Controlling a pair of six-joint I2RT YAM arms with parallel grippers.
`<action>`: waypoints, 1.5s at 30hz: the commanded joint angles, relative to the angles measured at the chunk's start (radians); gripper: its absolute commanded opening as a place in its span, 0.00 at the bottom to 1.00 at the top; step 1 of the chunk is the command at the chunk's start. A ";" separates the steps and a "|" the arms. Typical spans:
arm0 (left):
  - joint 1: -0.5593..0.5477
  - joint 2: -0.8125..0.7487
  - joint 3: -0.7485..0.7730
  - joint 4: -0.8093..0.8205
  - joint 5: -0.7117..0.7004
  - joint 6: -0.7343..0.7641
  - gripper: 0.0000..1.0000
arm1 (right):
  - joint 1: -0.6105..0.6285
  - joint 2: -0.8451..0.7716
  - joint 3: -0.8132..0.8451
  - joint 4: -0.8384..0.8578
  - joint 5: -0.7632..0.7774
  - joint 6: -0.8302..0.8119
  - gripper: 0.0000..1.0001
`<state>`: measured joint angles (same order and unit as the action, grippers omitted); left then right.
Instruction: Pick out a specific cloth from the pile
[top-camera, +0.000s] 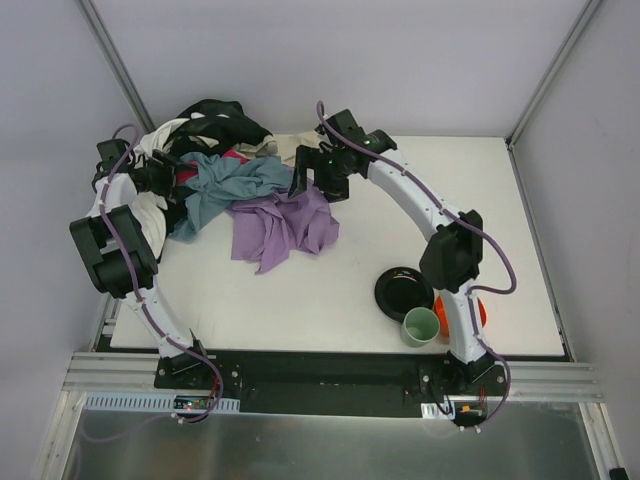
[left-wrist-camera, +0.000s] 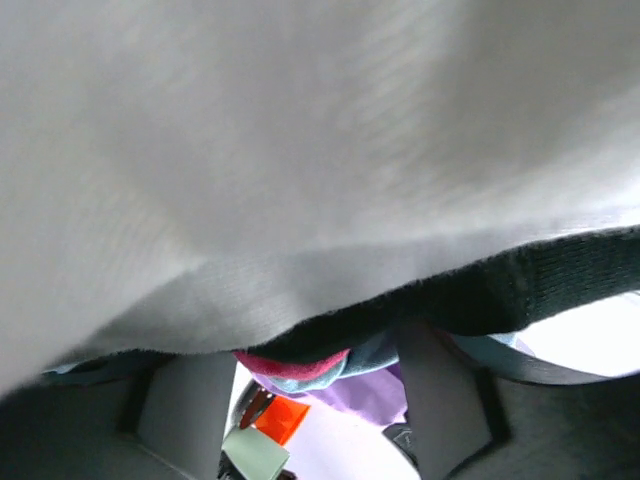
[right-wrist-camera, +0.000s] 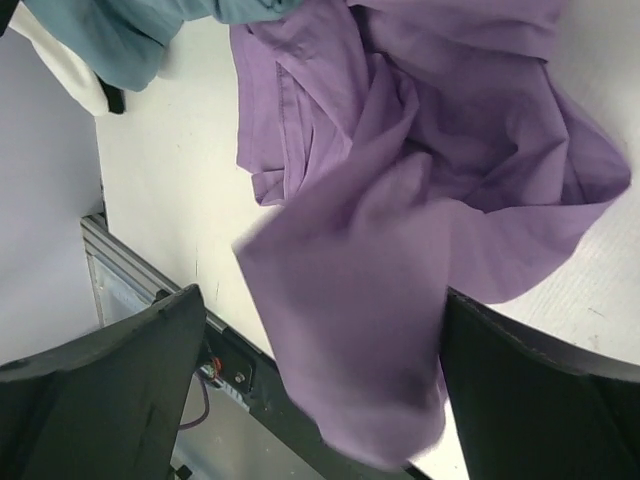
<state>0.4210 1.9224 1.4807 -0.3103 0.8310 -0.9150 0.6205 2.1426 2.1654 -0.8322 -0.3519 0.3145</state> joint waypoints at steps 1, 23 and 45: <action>0.010 -0.086 -0.022 0.031 0.011 0.039 0.65 | 0.025 0.049 0.163 -0.134 0.048 -0.040 0.96; 0.007 -0.235 -0.131 -0.069 0.011 0.177 0.99 | 0.180 0.398 0.313 -0.145 0.022 0.029 0.96; 0.007 -0.497 -0.329 -0.113 -0.001 0.246 0.99 | 0.171 0.432 0.208 -0.143 0.195 0.020 0.05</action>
<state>0.4210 1.4952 1.1839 -0.4080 0.8307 -0.7101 0.8322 2.6194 2.4485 -0.9554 -0.2001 0.3515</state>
